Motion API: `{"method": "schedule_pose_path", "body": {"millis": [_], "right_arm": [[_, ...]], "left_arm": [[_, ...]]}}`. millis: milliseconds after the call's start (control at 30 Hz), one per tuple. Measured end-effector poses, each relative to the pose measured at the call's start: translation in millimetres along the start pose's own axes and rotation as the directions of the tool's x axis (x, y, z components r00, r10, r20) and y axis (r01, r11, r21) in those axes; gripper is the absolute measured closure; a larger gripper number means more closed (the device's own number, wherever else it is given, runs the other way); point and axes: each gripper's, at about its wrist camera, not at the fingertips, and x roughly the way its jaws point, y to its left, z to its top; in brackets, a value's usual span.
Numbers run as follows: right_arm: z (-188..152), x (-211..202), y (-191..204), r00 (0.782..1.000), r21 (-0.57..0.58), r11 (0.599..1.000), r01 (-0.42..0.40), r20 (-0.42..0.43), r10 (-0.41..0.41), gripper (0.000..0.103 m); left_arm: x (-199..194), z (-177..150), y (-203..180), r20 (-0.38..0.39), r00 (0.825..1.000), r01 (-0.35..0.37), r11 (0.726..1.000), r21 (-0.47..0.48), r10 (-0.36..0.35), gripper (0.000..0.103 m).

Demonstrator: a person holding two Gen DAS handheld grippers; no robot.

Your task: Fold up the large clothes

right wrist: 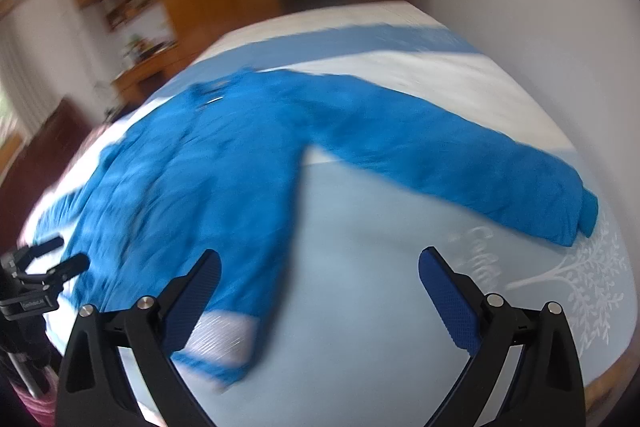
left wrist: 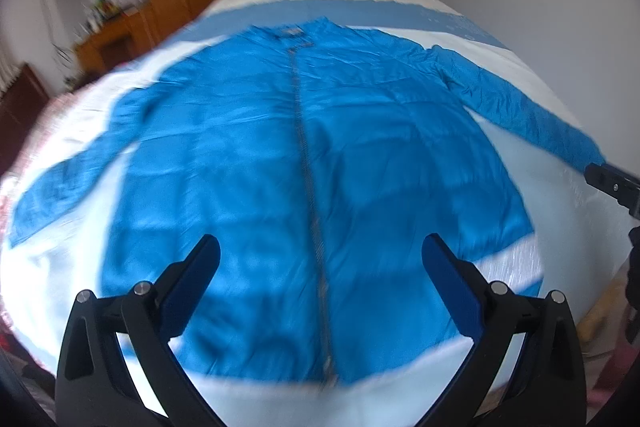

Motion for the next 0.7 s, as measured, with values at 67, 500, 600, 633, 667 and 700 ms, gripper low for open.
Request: {"method": "schedule_pose_path", "body": {"millis": [67,500,600,633,667,700], "right_arm": [[19.1,13.0,-39.9,0.999,0.075,0.997,0.028,-0.037,-0.026,0.004],[45.0,33.7,-241.4,0.982,0.471,0.870,0.145,-0.173,-0.070,0.004],[39.8,42.6,-264.8,0.977,0.511,0.844,0.164,-0.203,-0.066,0.004],[36.4,46.5,-267.1,0.976,0.525,0.835,0.161,-0.208,-0.058,0.004],[34.0,50.5,-272.7,0.977,0.540,0.828,0.149,-0.209,-0.040,0.004],[31.6,56.5,-278.0,0.977,0.555,0.822,0.131,-0.212,-0.012,0.005]], "left_arm": [[26.3,27.8,0.7,-0.043,0.998,0.033,0.999,-0.020,-0.034,0.003],[142.7,154.6,-35.6,-0.138,0.980,0.141,0.990,-0.030,-0.144,0.004],[158.8,160.1,-39.6,-0.150,0.973,0.170,0.984,-0.045,-0.175,0.004],[161.2,159.5,-39.5,-0.153,0.972,0.175,0.983,-0.047,-0.180,0.004],[166.7,160.5,-40.2,-0.158,0.970,0.180,0.983,-0.046,-0.185,0.004],[173.6,160.3,-39.4,-0.165,0.968,0.182,0.982,-0.045,-0.187,0.004]]}}
